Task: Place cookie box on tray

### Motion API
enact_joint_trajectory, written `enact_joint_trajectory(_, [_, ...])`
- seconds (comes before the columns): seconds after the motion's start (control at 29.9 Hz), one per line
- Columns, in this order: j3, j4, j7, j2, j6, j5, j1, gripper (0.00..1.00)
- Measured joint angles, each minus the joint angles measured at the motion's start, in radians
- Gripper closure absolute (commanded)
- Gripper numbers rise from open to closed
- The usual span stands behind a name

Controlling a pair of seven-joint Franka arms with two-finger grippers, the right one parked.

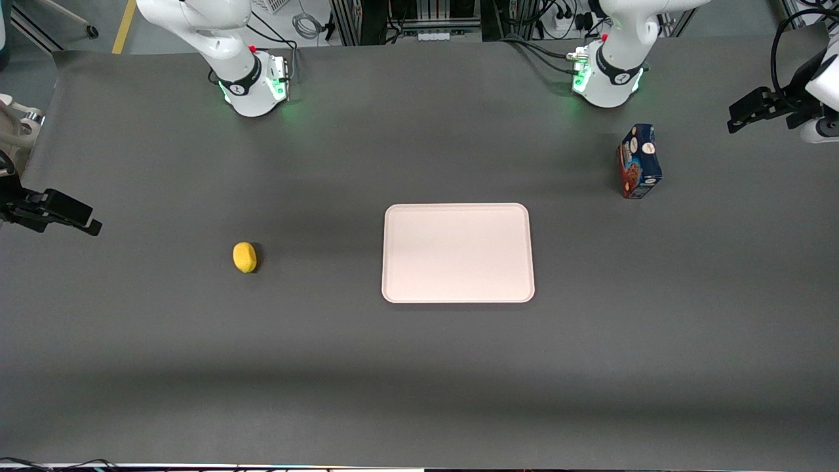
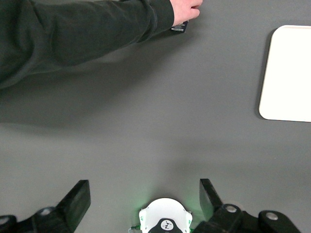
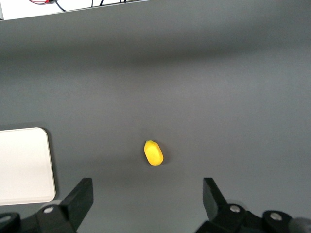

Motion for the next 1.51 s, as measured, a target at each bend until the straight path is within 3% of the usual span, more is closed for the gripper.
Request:
enact_joint_trajectory(0.84, [0.003, 0.016, 0.028, -0.015, -0.058, 0.000, 0.000, 0.00])
enact_joint_trajectory(1.17, [0.005, 0.020, 0.043, -0.110, -0.165, 0.000, 0.000, 0.00])
enact_joint_trajectory(1.34, [0.006, -0.059, 0.056, -0.206, -0.176, 0.001, 0.000, 0.00])
enact_joint_trajectory(1.51, [0.008, -0.238, 0.064, -0.312, -0.085, 0.003, 0.000, 0.00])
